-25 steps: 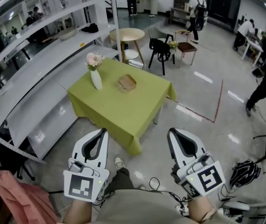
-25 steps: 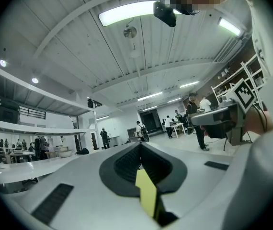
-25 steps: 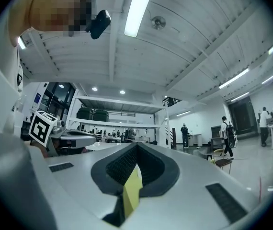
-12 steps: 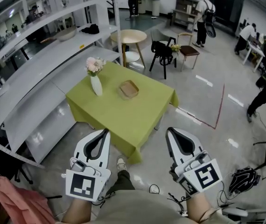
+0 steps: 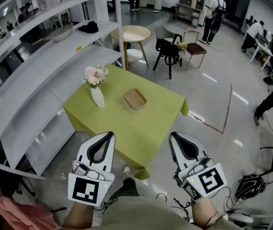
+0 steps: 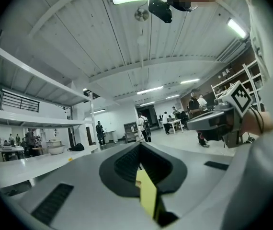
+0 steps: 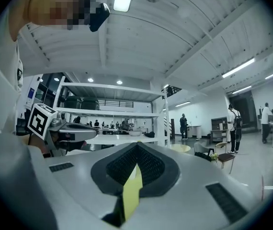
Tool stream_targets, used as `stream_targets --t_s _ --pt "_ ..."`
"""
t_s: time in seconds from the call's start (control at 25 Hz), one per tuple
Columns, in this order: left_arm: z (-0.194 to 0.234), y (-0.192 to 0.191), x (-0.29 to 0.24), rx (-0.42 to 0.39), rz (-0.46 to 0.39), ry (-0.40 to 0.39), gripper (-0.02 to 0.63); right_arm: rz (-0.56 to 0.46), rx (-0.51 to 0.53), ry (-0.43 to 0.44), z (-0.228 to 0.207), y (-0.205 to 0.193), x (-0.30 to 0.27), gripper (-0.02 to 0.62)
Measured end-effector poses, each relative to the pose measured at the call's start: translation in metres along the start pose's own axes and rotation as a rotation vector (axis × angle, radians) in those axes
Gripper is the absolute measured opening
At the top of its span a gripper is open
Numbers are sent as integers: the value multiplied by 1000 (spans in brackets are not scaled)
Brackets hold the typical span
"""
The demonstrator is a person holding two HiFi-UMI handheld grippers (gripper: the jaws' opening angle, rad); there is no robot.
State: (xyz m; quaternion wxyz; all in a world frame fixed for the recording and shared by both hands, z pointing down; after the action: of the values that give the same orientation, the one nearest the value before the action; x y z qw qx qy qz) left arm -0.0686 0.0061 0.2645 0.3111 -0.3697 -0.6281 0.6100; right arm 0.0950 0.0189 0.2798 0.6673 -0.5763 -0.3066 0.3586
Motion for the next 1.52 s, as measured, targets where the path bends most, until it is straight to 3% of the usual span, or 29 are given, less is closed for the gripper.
stream_targets --t_s 0.4,0.64,1.04,1.32,1.52 --pt "107 -12 -94 30 40 -62 6 81 9 -50 -36 -9 -134 6" --pt "160 -22 -129 43 47 -105 6 70 4 -94 -47 -3 -201 6" --pt "182 -36 -169 53 73 -120 6 142 -19 -88 -77 -31 -236 6" --pt "187 -49 -199 66 102 -75 6 189 -32 -17 -103 -57 -265 6" --pt "193 -69 -226 68 142 -54 6 251 -53 54 -120 -95 -299 48"
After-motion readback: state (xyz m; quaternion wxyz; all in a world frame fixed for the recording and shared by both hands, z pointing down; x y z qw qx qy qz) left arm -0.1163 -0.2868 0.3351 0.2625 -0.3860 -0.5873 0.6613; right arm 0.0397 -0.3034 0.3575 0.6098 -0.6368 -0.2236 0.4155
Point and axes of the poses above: the fingertips, and each gripper's own axes: x backward along the fingers, z to its left, y out of its top, the point moved 1 cm from there along x, backward along the fingers, and after that the axes turned 9 degrees about x, right-handed, at the moved point
